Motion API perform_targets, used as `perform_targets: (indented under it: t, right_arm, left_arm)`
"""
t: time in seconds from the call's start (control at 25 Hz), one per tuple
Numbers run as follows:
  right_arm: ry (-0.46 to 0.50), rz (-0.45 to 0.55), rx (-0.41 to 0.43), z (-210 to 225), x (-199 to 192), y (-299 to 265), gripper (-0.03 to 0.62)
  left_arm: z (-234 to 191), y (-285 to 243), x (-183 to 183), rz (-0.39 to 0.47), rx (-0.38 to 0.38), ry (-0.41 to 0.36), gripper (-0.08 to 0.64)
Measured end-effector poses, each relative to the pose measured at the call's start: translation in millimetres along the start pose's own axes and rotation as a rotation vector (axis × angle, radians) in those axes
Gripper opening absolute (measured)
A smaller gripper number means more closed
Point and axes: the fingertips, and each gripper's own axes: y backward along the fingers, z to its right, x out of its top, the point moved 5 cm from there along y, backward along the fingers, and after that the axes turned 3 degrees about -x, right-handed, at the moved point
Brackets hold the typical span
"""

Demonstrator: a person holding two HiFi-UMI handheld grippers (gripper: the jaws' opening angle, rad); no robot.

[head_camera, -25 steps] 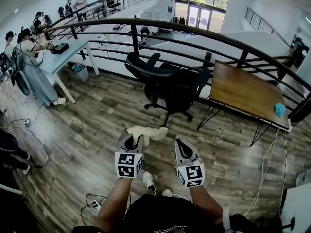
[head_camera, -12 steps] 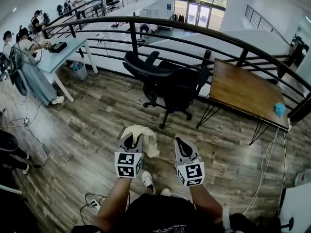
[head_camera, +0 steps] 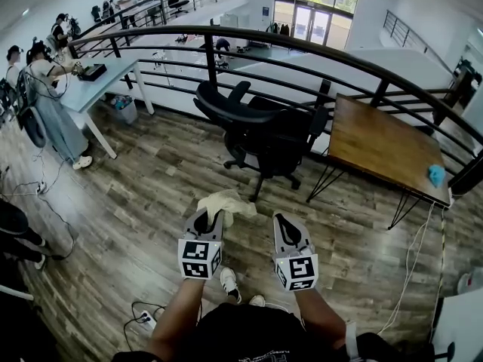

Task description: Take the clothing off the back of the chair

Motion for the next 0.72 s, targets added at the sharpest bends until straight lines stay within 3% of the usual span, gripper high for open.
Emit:
perform_targets:
  t: [0.24,0.72]
  right_arm:
    - [0.022,0.023,-0.018,1,14,-9,0.02]
    - [0.049,0.023,-0.03,0,22,-25,0.02]
  left_arm:
    - [-5,-1,14,0.049,-0.004,-0.015,0.067]
    - [-19,-8,26,0.065,-0.006,-0.018,0.067]
